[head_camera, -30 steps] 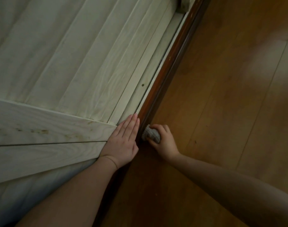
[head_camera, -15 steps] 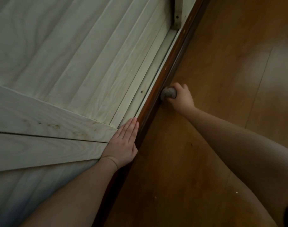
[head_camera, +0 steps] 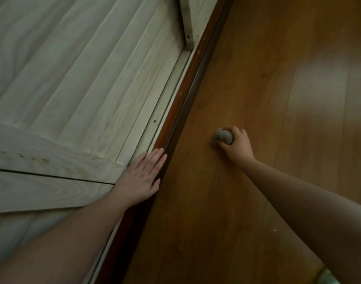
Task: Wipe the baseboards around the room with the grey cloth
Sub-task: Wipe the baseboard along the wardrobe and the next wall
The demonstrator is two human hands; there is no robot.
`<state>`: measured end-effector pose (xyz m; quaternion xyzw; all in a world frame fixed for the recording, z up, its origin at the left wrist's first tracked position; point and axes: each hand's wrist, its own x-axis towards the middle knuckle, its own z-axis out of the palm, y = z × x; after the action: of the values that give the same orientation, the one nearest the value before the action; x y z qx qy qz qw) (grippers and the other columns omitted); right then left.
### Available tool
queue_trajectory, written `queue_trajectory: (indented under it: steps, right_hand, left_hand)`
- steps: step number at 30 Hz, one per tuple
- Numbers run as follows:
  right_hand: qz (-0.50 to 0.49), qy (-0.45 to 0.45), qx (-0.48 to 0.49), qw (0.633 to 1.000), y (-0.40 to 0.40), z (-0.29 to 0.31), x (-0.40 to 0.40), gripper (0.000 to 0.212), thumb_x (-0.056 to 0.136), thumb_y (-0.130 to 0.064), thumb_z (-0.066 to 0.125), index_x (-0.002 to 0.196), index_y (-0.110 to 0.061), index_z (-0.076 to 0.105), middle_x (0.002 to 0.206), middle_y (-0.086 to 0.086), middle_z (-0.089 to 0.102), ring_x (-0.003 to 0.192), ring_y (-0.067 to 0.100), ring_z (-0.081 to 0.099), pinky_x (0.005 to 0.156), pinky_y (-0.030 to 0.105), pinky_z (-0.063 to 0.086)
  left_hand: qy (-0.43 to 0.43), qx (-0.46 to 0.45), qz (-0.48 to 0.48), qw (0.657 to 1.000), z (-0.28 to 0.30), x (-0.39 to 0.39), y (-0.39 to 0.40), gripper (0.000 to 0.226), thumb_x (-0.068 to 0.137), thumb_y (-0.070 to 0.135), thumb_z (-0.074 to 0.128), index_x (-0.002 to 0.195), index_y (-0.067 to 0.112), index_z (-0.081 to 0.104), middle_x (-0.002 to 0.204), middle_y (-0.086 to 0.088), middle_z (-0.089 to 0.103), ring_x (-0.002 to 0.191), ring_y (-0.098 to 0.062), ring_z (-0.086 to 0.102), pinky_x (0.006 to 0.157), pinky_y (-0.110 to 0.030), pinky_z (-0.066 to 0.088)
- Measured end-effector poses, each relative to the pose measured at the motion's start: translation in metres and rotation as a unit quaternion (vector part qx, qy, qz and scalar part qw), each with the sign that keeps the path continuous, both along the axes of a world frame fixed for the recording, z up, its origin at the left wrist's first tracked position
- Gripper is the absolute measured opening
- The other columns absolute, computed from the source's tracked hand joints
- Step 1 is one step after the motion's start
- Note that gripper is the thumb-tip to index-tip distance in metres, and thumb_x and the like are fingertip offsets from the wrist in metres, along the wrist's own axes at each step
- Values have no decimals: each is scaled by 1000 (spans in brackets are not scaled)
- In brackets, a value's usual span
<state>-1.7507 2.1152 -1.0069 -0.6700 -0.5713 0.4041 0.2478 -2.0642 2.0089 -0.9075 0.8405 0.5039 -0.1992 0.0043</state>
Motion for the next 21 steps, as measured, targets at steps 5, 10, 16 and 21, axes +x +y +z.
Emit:
queue_trajectory:
  steps: [5,10,16,21]
  right_hand:
    - [13,3,25,1000,-17,2,19,42,87,-33,73,122,-40,50,114,-12,43,100,8,51,79,20,41]
    - [24,-7,50,998,-26,2,42,46,86,-31,74,122,-43,49,115,-15,42,104,8,51,83,24,45]
    - [15,1,82,997,-15,-7,55,48,85,-29,74,125,-39,50,114,-16,41,101,3,50,78,10,38]
    - [7,15,93,996,26,-18,47,48,84,-26,76,127,-32,53,113,-16,39,97,-5,44,78,2,35]
  left_hand:
    - [16,42,10,999,1,31,80,72,103,45,17,151,16,-27,162,-8,-27,148,-19,-26,121,-39,-16]
    - [-39,75,87,993,7,61,173,78,102,47,27,155,15,-21,161,-7,-30,150,-21,-23,125,-44,0]
    - [-70,58,110,990,-8,76,234,84,101,54,29,155,12,-19,163,-7,-25,151,-19,-20,124,-38,-5]
    - [-101,91,123,983,-31,76,235,82,98,60,21,156,14,-16,166,-7,-14,153,-18,-9,123,-35,-1]
